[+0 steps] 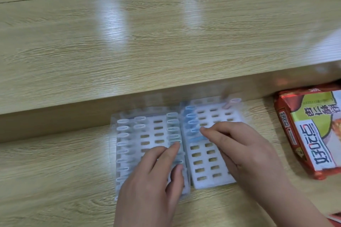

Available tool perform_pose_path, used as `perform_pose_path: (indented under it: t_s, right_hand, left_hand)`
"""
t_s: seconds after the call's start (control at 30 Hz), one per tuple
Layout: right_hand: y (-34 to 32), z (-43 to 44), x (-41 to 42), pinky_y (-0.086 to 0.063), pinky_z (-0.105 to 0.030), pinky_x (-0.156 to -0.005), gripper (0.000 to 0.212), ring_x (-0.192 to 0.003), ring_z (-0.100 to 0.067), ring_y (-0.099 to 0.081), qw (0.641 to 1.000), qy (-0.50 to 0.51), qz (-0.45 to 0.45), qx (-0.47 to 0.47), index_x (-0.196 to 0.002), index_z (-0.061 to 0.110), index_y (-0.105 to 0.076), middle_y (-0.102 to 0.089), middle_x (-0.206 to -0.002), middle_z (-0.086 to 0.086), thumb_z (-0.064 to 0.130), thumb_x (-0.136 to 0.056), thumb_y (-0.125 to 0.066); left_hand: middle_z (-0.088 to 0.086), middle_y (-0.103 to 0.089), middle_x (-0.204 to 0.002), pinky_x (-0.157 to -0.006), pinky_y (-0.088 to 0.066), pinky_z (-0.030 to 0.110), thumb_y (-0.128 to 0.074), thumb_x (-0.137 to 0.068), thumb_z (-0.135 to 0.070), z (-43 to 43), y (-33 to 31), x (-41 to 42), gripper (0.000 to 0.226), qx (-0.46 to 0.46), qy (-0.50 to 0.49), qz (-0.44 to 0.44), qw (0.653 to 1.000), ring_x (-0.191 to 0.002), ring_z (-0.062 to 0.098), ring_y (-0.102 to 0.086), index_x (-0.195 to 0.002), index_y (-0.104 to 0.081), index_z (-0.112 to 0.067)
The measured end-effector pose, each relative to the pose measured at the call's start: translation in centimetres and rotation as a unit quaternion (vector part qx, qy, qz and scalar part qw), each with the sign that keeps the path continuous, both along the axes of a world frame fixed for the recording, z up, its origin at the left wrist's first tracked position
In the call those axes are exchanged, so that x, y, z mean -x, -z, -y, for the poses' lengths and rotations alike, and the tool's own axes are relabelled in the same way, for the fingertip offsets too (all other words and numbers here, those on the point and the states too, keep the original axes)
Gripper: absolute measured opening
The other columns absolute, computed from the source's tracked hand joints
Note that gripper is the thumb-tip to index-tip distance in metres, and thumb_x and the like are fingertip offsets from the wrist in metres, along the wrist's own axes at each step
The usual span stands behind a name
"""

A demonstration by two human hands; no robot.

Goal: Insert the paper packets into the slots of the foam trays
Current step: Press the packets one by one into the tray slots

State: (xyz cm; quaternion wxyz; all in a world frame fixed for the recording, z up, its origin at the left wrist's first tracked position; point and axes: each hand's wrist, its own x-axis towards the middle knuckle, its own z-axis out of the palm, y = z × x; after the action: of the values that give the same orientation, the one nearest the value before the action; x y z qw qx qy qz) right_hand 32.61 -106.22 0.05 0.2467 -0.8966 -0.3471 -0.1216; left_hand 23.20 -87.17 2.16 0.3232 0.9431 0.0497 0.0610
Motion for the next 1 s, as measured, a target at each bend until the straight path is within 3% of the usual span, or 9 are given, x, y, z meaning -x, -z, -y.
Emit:
perform_pose_path:
  t_s: [0.1, 0.2, 0.3, 0.4, 0.47, 0.6, 0.73, 0.83, 1.0]
  right_hand:
    - [0.2, 0.1, 0.0, -0.049, -0.032, -0.051, 0.073, -0.091, -0.02, -0.059, 0.999, -0.019, -0.001, 0.046, -0.123, 0.019, -0.068, -0.064, -0.108, -0.002, -0.018, -0.061, -0.077]
    - [0.7, 0.0, 0.4, -0.048, -0.027, -0.051, 0.082, -0.091, -0.016, -0.057, 0.998, -0.016, -0.018, 0.055, -0.124, 0.021, -0.068, -0.059, -0.11, 0.001, -0.019, -0.053, -0.079]
    - [1.2, -0.4, 0.6, -0.051, -0.031, -0.055, 0.069, -0.087, -0.016, -0.061, 1.0, -0.001, -0.029, 0.001, -0.123, 0.021, -0.067, -0.064, -0.104, 0.004, -0.012, -0.064, -0.079]
    - [1.0, -0.8, 0.5, -0.05, -0.026, -0.069, 0.028, -0.086, -0.014, -0.065, 0.998, 0.025, -0.024, -0.049, -0.109, 0.022, -0.064, -0.069, -0.096, 0.007, 0.01, -0.084, -0.069]
    - [1.0, -1.1, 0.5, -0.051, -0.027, -0.072, 0.019, -0.09, -0.014, -0.066, 0.997, 0.006, -0.033, -0.068, -0.1, 0.018, -0.072, -0.071, -0.098, 0.007, 0.01, -0.083, -0.071]
    - [1.2, -1.9, 0.9, -0.055, -0.032, -0.069, 0.019, -0.092, -0.017, -0.067, 0.996, -0.009, -0.063, -0.07, -0.099, 0.015, -0.076, -0.071, -0.104, 0.005, 0.008, -0.081, -0.072]
    - [0.8, -1.7, 0.9, -0.047, -0.017, -0.064, 0.021, -0.086, -0.005, -0.06, 0.972, 0.03, -0.185, -0.139, -0.103, 0.023, -0.073, -0.056, -0.103, 0.018, 0.035, -0.095, -0.058]
    - [0.7, -1.5, 1.3, -0.05, -0.019, -0.061, 0.025, -0.088, -0.008, -0.061, 0.975, 0.028, -0.154, -0.16, -0.112, 0.022, -0.073, -0.055, -0.102, 0.013, 0.025, -0.093, -0.056]
    - [0.1, -0.6, 4.3, -0.046, -0.012, -0.079, 0.031, -0.099, -0.007, -0.062, 0.97, 0.094, -0.147, -0.172, -0.121, 0.033, -0.064, -0.059, -0.111, 0.018, 0.023, -0.094, -0.052]
  left_hand:
    - [-0.008, -0.066, -0.1, -0.041, -0.05, 0.028, -0.053, -0.088, -0.035, 0.0, 0.0, 0.0, 0.038, 0.001, -0.005, 0.005, 1.0, -0.057, 0.009, -0.06, -0.118, -0.073, -0.024]
    - [-0.008, -0.066, -0.101, -0.041, -0.05, 0.027, -0.052, -0.088, -0.035, 0.1, 0.0, 0.0, 0.038, -0.002, 0.0, -0.003, 1.0, -0.058, 0.009, -0.062, -0.118, -0.073, -0.024]
    - [-0.008, -0.066, -0.101, -0.041, -0.049, 0.026, -0.052, -0.088, -0.034, 0.1, 0.1, 0.1, 0.039, -0.005, 0.005, -0.006, 1.0, -0.058, 0.008, -0.061, -0.119, -0.072, -0.022]
    - [-0.007, -0.066, -0.102, -0.042, -0.049, 0.027, -0.051, -0.089, -0.033, 0.2, 0.2, 0.1, 0.04, -0.005, 0.01, -0.005, 1.0, -0.058, 0.008, -0.058, -0.121, -0.071, -0.02]
    - [-0.006, -0.066, -0.102, -0.042, -0.049, 0.026, -0.051, -0.089, -0.033, 0.2, 0.3, 0.1, 0.041, -0.006, 0.013, 0.0, 1.0, -0.057, 0.008, -0.058, -0.121, -0.071, -0.019]
    - [-0.006, -0.067, -0.101, -0.042, -0.05, 0.027, -0.051, -0.088, -0.032, 0.2, 0.3, 0.3, 0.041, -0.013, 0.012, 0.009, 1.0, -0.057, 0.008, -0.059, -0.121, -0.072, -0.018]
    - [-0.007, -0.066, -0.102, -0.046, -0.051, 0.024, -0.05, -0.088, -0.034, 0.2, 0.1, 0.2, 0.041, -0.023, 0.012, 0.006, 1.0, -0.06, 0.005, -0.061, -0.12, -0.072, -0.018]
    - [-0.009, -0.065, -0.105, -0.049, -0.05, 0.021, -0.052, -0.09, -0.035, 0.1, -0.2, 0.5, 0.037, -0.032, 0.002, 0.039, 0.999, -0.063, 0.003, -0.062, -0.118, -0.072, -0.021]
    - [-0.01, -0.057, -0.11, -0.068, -0.041, 0.007, -0.055, -0.09, -0.031, -1.4, 0.1, 3.4, 0.027, 0.023, -0.157, 0.17, 0.973, -0.071, 0.0, -0.053, -0.113, -0.07, -0.026]
